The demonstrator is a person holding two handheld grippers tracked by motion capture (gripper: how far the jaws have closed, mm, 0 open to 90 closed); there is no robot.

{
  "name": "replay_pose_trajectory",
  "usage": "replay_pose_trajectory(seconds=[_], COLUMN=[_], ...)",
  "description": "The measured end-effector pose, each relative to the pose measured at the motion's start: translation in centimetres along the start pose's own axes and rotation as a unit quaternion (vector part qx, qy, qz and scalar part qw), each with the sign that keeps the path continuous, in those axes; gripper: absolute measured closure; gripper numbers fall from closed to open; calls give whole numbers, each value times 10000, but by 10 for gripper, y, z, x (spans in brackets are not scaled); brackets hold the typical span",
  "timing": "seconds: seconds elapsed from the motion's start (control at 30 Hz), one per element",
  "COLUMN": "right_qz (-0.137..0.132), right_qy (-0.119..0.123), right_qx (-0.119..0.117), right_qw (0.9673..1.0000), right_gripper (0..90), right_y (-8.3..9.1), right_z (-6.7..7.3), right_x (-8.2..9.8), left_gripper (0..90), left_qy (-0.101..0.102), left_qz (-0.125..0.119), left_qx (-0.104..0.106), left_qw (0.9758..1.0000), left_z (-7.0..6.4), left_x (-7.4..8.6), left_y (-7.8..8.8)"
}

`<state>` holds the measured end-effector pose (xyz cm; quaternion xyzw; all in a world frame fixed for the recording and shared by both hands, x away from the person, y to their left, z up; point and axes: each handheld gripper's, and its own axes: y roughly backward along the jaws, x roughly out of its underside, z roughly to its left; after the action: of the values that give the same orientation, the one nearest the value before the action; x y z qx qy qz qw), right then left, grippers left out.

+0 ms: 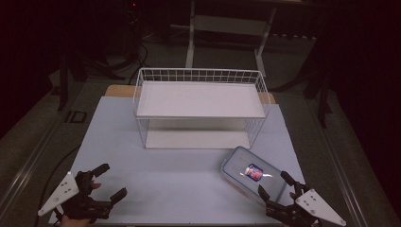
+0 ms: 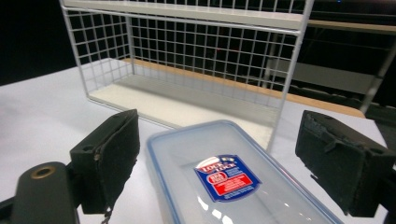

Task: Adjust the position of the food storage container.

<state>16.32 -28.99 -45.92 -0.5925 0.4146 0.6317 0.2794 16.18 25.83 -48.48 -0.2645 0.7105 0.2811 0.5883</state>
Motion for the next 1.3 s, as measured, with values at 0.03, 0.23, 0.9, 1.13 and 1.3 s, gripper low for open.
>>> replay_pose_trajectory(seconds=[0.03,0.23,0.9,1.13,1.3], right_qz=[7,-31,425,904,1398], right_qy=[10,16,-64,-304,-384], right_qx=[-24,60,354,458,683], right_qw=[10000,10000,9984,9944,9871], right_gripper=[133,128,224,530,778], right_y=[0,2,13,14,13], right_z=[0,7,-18,-36,-50], right_x=[0,-7,-12,9,30], left_gripper=[0,0,0,0,0], left_qy=[-12,-59,-47,-48,-71], left_qz=[6,-23,-26,9,-18], left_qx=[4,13,93,122,153], left_qw=[10000,10000,9999,9999,9999], left_z=[-1,-2,-3,-4,-6], left_x=[0,-1,-2,-2,-4], left_y=[0,1,1,0,0])
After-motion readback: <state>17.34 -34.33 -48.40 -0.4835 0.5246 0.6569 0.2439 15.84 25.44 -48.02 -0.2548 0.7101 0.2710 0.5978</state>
